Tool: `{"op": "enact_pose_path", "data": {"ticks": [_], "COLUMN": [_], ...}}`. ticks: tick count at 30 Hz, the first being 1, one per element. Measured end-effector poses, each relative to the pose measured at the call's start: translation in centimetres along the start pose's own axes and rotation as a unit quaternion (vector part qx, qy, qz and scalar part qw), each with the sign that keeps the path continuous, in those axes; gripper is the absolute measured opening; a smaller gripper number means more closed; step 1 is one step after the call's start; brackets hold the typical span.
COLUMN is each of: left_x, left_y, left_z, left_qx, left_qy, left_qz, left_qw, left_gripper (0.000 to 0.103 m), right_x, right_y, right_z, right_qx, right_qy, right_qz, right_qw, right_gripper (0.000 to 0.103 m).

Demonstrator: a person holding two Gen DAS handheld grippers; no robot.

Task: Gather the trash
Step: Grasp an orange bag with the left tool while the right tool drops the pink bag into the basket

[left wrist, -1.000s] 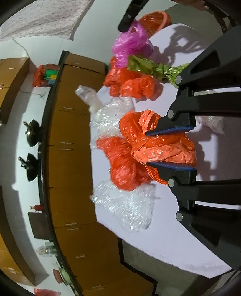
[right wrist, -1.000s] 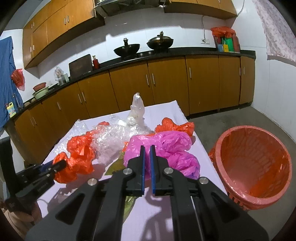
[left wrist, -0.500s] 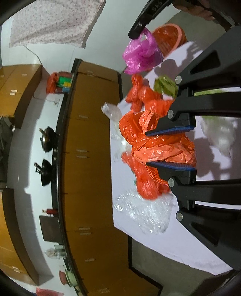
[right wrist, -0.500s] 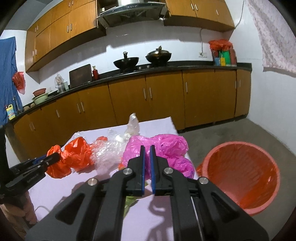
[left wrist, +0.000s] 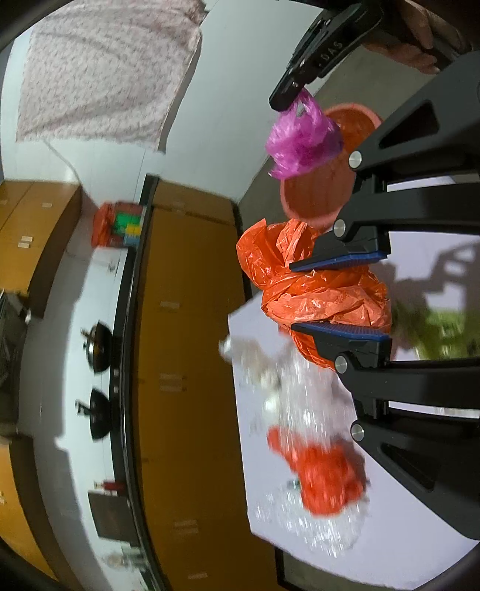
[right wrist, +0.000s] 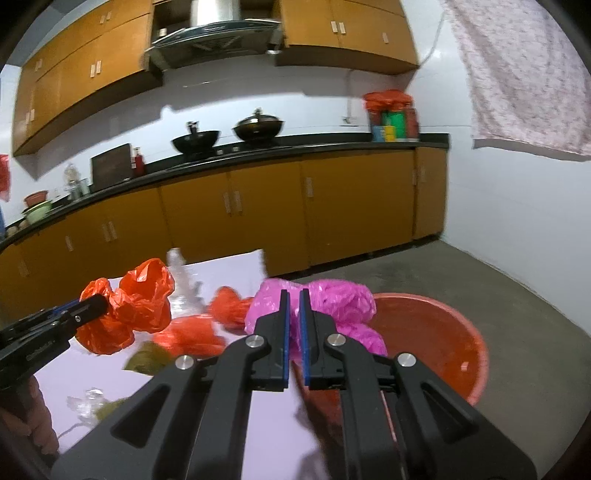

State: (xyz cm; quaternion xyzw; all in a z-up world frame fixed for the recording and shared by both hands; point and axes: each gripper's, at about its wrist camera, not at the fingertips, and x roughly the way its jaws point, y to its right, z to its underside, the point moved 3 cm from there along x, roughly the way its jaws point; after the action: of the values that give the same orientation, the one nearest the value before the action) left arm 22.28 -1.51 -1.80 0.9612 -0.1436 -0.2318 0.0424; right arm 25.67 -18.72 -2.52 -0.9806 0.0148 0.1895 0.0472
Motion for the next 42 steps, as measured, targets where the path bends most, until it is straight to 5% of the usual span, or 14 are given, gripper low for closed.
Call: {"op": "enact_pose_path", "data": {"ticks": [8, 20, 28, 34, 42], "left_x": [4.8, 10.7, 13.0, 12.8, 7.9], "left_y": [6.0, 11.6, 14.5, 14.4, 9.2], "left_z": [0.4, 1.5, 2.4, 2.7, 1.7], "left_qx": [0.022, 0.051, 0.067, 0.068, 0.042], "left_qy": [-0.023, -0.056, -0.083, -0.092, -0.056], "left_qz": [0.054, 0.076, 0.102, 0.103, 0.055], "left_qw": [0.998, 0.9942, 0.989, 0.988, 0.996], "left_gripper": [0.027, 0.027, 0.038, 0.045, 0.061], "right_x": [3.2, 7.3, 6.0, 4.6, 2.7], "right_y": [3.7, 9.1, 12.4, 13.1, 9.2], "right_z": [0.1, -1.3, -0.7, -0.4, -1.0], "right_qx": [-0.008, 0.023, 0.049, 0.057, 0.039], "right_qy": [0.0, -0.002, -0.008, -0.005, 0.008], "right_qz": [0.046, 0.062, 0.067, 0.077, 0.043], "right_qw": [0.999, 0.998, 0.996, 0.995, 0.998], "right_gripper": [0.004, 0.004, 0.029, 0.03, 0.046]}}
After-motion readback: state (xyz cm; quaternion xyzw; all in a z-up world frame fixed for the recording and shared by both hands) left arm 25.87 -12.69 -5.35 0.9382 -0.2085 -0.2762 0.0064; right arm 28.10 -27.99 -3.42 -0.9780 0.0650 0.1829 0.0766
